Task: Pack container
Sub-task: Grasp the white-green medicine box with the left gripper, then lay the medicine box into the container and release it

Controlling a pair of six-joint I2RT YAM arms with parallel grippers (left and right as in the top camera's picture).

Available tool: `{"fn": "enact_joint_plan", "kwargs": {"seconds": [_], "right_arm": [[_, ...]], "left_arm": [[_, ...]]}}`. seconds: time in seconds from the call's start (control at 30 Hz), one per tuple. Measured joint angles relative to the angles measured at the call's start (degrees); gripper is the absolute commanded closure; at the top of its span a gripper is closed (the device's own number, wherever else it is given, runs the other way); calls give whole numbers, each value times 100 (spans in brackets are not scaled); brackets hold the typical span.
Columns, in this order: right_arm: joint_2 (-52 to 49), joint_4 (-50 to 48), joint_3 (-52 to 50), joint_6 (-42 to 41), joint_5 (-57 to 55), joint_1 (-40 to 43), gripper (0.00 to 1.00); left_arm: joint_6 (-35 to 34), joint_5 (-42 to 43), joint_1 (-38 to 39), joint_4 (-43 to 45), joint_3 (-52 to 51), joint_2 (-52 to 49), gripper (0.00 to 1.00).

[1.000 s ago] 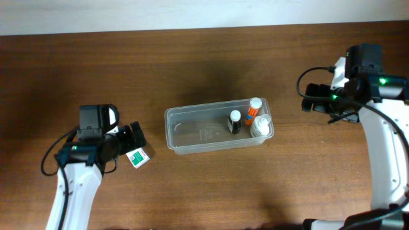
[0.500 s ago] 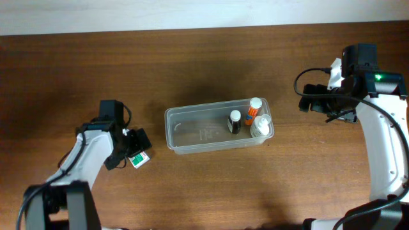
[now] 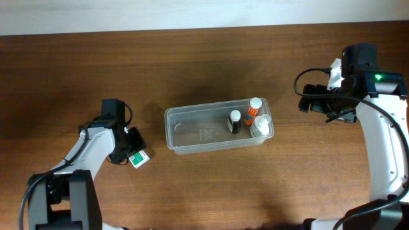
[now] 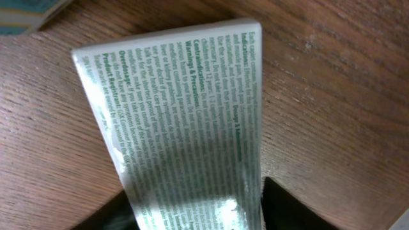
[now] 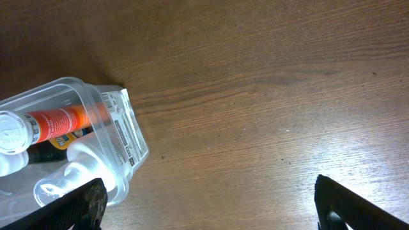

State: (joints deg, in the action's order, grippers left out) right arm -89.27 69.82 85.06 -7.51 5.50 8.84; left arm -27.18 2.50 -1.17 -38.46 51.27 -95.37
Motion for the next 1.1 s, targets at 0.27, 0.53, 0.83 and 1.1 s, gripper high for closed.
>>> {"fn": "enact_joint_plan", "kwargs": {"seconds": [0.27, 0.53, 0.83, 1.1], "right_arm": [[0, 0, 0, 0, 0, 0, 4], [0, 2, 0, 0, 2, 0, 4], [0, 2, 0, 2, 0, 0, 4], [0, 2, 0, 2, 2, 0, 4]], "left_arm": [[9, 2, 2, -4, 0, -2, 56], [15, 2, 2, -317, 271, 109, 56], [887, 105, 662, -389, 1314, 1534, 63], [2347, 162, 1987, -308, 1475, 2085, 63]]}}
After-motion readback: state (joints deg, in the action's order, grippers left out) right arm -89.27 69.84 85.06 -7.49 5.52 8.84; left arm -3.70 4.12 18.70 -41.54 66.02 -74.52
